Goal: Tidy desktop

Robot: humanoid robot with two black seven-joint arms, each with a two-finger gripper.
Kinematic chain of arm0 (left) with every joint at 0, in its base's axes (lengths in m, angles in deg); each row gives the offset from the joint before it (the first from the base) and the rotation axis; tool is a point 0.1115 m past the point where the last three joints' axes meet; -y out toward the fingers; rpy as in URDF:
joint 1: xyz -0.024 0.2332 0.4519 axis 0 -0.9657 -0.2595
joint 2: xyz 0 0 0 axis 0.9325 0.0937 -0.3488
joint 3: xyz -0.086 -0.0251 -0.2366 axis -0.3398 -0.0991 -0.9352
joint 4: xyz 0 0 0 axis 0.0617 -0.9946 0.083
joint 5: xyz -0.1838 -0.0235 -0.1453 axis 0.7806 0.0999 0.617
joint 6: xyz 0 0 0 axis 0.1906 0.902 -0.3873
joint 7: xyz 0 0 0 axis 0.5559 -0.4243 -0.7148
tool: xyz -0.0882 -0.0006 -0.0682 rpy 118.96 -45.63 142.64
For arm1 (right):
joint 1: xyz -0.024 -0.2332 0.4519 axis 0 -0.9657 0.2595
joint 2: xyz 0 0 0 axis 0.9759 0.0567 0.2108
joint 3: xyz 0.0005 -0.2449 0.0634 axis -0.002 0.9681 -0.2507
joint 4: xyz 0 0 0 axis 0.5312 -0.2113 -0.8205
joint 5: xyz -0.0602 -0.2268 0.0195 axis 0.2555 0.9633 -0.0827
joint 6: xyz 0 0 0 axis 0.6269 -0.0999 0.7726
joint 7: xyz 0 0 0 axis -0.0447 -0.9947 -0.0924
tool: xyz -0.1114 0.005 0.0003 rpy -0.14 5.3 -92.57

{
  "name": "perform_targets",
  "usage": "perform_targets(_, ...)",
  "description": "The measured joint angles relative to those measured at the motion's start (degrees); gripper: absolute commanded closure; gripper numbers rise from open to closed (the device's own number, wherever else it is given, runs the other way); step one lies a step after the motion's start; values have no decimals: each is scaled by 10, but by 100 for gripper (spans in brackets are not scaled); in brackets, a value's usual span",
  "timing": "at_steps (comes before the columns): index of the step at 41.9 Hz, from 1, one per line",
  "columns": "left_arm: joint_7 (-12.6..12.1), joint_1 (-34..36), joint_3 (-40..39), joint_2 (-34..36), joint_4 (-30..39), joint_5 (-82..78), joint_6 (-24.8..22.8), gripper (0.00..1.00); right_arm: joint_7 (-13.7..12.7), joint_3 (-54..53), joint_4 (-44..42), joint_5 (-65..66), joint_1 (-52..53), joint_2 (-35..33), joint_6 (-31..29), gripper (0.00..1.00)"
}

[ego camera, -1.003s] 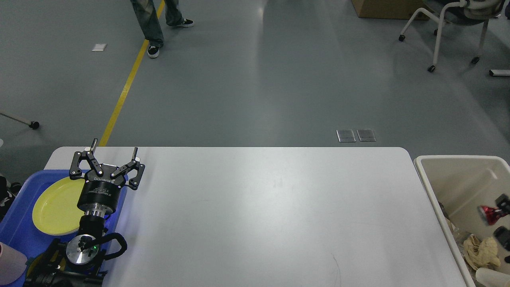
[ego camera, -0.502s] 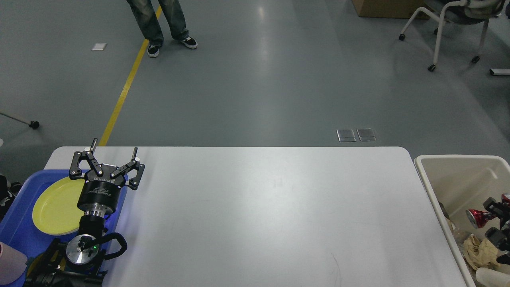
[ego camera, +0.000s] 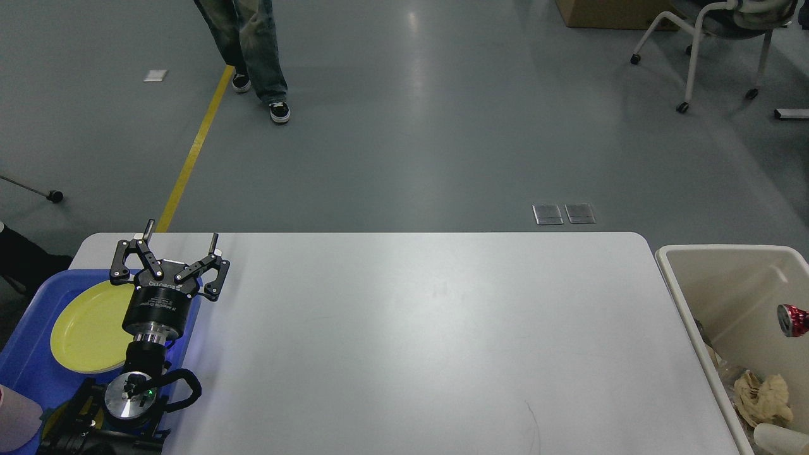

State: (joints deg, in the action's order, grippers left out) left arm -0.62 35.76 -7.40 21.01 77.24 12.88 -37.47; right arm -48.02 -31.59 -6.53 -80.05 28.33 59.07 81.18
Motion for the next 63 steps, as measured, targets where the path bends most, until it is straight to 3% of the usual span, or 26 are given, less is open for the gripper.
perform_targets(9,0,0,0,0,0,0,0,4,-3,104,-23,74,-64,89,44,0)
perform_targets(13,0,0,0,0,0,0,0,4,-4,91,-36,33,-27,66,56,0)
perform_targets(17,0,0,0,0,0,0,0,4,-4,81,-34,5,10,2,20,0)
perform_targets(22,0,0,0,0,0,0,0,4,-2,127,-16,43,-29,48,4,0)
perform_targets(25,0,0,0,0,0,0,0,4,-2,143,-18,57,-51,68,25,0)
perform_targets(34,0,0,0,0,0,0,0,4,-4,69,-17,8,16,3,17,0)
perform_targets(42,0,0,0,0,0,0,0,4,-4,130,-2,55,-41,64,30,0)
perform_targets(50,0,0,0,0,0,0,0,4,-5,47,-19,-29,18,-11,22,0)
perform_targets(57,0,0,0,0,0,0,0,4,-3,117,2,48,-23,35,24,0)
perform_targets(63,0,0,0,0,0,0,0,4,-3,91,1,32,-12,30,28,0)
